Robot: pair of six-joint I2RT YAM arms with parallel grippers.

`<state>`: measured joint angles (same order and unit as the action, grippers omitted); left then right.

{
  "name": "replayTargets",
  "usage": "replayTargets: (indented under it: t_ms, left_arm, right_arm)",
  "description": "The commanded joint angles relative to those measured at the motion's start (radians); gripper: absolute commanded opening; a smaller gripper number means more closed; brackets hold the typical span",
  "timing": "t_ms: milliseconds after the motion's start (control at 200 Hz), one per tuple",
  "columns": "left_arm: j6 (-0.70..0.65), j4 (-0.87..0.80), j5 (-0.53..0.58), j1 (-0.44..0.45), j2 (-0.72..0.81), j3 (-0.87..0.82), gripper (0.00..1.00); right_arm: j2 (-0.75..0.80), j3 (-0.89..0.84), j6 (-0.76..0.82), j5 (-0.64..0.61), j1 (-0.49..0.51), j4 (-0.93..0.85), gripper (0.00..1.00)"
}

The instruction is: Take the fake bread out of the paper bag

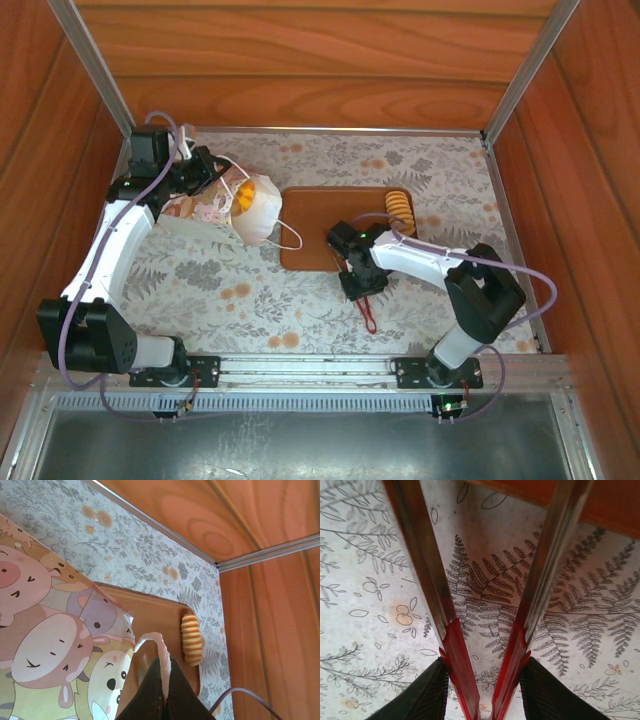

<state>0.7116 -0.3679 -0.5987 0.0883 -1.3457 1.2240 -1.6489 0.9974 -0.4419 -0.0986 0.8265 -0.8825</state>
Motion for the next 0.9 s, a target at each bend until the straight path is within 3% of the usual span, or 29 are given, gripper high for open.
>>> replayTargets:
  t_ms: [0, 165, 560, 894]
  left_arm:
    - [-0.008, 0.030, -0.001, 0.006, 0.014, -0.011, 0.00]
    - [-0.008, 0.033, -0.006, 0.005, 0.013, -0.010, 0.00]
    - [-0.004, 0.036, -0.012, 0.005, 0.014, -0.011, 0.00]
    - [-0.005, 0.037, -0.008, 0.006, 0.014, -0.011, 0.00]
  right_arm:
    - [-0.045, 0.027, -0.033, -0.014, 0.015, -0.027, 0.43]
    - [-0.075, 0.035, -0.039, -0.007, 0.017, -0.039, 0.50]
    - [-0.200, 0.108, -0.057, 0.010, 0.016, -0.103, 0.55]
    - [-0.271, 0.159, -0.031, 0.017, 0.004, -0.118, 0.49]
